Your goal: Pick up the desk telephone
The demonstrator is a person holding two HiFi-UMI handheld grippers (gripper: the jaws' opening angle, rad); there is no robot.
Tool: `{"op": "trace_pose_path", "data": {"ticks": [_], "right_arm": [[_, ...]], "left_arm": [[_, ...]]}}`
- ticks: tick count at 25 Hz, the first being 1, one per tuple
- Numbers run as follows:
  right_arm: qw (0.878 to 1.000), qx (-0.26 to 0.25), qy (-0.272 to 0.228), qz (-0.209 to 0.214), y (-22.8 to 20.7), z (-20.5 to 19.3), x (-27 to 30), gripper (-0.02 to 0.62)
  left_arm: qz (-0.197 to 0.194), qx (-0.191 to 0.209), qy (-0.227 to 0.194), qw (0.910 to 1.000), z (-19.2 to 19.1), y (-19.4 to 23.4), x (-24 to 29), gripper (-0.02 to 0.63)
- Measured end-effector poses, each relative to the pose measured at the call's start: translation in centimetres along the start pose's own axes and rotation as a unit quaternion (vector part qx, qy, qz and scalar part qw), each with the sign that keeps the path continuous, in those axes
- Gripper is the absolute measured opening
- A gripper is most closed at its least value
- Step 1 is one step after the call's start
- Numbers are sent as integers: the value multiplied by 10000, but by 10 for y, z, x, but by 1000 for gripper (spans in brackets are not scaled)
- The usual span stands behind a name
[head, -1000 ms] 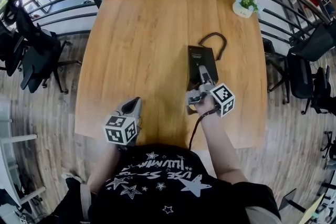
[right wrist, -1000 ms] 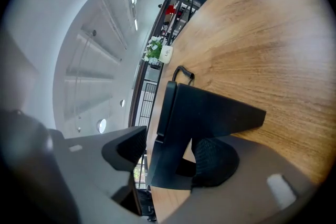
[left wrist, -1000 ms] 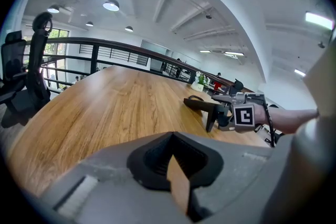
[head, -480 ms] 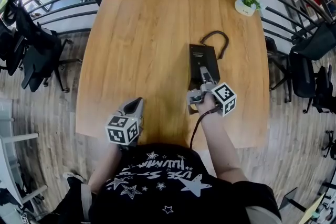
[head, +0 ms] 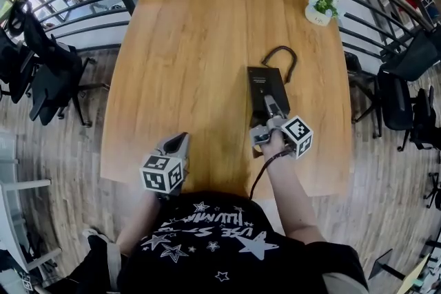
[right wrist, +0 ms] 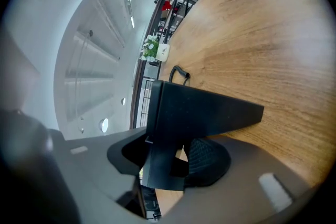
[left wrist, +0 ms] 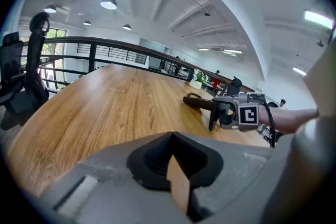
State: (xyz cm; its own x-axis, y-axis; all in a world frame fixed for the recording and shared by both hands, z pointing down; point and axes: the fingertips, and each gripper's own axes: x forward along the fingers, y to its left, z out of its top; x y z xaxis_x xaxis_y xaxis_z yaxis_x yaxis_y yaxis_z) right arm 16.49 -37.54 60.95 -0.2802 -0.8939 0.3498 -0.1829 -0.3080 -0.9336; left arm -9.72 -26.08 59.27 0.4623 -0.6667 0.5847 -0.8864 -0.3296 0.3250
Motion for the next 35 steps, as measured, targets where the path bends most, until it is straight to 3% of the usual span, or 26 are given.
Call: {"op": "trace_pose_path", "data": {"ticks": [5, 14, 27, 35], "right_arm": [[9994, -284, 146, 98, 4, 1, -17, 179], [9984, -284, 404, 277, 13, -5, -56, 180], [9945, -321, 865, 489, 12, -6, -113, 181], [9920, -451, 1000, 616, 4, -34, -121, 181]], "left_arm": [[-13, 51, -34, 10000, 0, -7, -6, 2], [3, 86, -168, 9998, -2, -30, -23, 2], [450, 100, -523, 9976, -14, -58, -56, 1], [445, 54, -633, 9970, -16, -43, -66, 1]]}}
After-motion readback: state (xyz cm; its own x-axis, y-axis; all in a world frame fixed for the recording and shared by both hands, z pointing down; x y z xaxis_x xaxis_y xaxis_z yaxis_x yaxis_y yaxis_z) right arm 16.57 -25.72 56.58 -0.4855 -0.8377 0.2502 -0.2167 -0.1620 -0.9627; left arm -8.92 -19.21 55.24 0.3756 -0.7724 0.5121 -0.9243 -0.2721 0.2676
